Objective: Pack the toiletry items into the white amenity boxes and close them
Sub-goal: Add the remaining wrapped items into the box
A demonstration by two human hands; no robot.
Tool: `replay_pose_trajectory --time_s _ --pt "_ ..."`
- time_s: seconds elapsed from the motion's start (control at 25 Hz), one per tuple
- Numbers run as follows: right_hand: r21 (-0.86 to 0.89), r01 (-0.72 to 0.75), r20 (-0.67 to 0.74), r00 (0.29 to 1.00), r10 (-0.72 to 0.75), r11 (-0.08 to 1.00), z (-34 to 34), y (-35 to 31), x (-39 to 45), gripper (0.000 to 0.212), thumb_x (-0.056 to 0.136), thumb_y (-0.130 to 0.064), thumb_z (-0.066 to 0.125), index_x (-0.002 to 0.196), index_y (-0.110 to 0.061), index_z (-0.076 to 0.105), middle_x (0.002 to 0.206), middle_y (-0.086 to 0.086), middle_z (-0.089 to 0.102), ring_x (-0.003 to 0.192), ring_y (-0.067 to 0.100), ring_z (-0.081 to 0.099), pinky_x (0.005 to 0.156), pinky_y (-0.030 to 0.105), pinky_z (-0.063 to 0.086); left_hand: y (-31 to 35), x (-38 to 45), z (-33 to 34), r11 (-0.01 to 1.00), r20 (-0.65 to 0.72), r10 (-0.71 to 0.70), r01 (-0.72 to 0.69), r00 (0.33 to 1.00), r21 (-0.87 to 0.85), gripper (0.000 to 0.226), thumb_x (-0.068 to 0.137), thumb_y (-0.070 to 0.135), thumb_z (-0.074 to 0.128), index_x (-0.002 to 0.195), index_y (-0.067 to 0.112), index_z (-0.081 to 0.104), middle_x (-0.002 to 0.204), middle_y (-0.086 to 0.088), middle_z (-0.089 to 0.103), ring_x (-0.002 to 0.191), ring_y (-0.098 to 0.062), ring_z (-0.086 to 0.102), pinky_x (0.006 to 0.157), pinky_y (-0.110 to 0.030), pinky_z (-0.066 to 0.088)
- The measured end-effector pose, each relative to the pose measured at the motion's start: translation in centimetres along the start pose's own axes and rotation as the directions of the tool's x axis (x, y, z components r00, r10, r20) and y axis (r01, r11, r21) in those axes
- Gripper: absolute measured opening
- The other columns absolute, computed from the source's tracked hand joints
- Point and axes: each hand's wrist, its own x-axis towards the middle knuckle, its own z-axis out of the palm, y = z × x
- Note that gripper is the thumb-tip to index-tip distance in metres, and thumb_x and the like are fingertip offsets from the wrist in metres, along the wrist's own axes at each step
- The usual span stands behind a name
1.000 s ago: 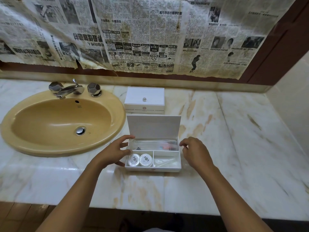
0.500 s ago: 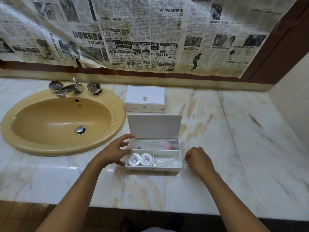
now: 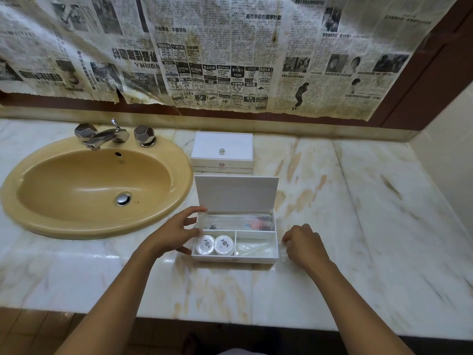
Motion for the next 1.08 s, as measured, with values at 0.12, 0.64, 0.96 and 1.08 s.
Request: replay_pose_trajectory --time_s 0.12,0.64,0.96,1.08 --pt "0.009 -0.006 -0.018 1.0 0.006 1.0 0.4 -0.2 -0.1 0.036 0.088 0.0 0.047 0.107 -0.018 0.071 0.112 0.007 0.057 0.101 0.027 0.053 0.09 0.029 0.042 0.0 0.0 0.0 1.0 0.001 0.001 -0.001 1.0 0.002 0.051 0.092 0.007 0.063 0.12 0.049 0.056 0.14 0.002 0.052 0.133 -0.018 0.046 0.069 -0.047 0.062" --pt "0.111 0.011 -0.04 0.999 -0.007 0.994 -1.2 0.3 0.0 0.038 0.088 -0.003 0.048 0.113 -0.025 0.065 0.118 0.004 0.051 0.105 0.027 0.053 0.085 0.029 0.043 0.1 -0.2 0.1 1.0 -0.003 -0.004 0.004 1.0 0.011 0.051 0.092 0.007 0.062 0.121 0.047 0.056 0.14 0.0 0.052 0.133 -0.019 0.046 0.067 -0.043 0.062" --pt "0.043 0.008 0.07 0.998 -0.011 0.999 -0.5 1.6 -1.1 0.032 0.082 -0.003 0.056 0.099 -0.027 0.067 0.109 -0.001 0.059 0.094 0.019 0.058 0.07 0.023 0.041 0.2 -0.2 0.1 1.0 -0.009 -0.004 0.004 1.0 0.014 0.051 0.092 0.006 0.062 0.123 0.045 0.055 0.138 0.0 0.053 0.133 -0.018 0.046 0.067 -0.043 0.062" --pt "0.127 -0.014 0.005 1.0 0.013 0.992 -1.1 1.3 -0.9 0.021 0.086 -0.01 0.055 0.092 -0.019 0.073 0.1 -0.001 0.067 0.087 0.02 0.064 0.07 0.026 0.049 0.1 -0.2 0.2 1.0 -0.007 -0.004 0.004 1.0 0.01 0.051 0.092 0.006 0.062 0.124 0.045 0.055 0.138 0.0 0.053 0.133 -0.018 0.046 0.067 -0.043 0.062"
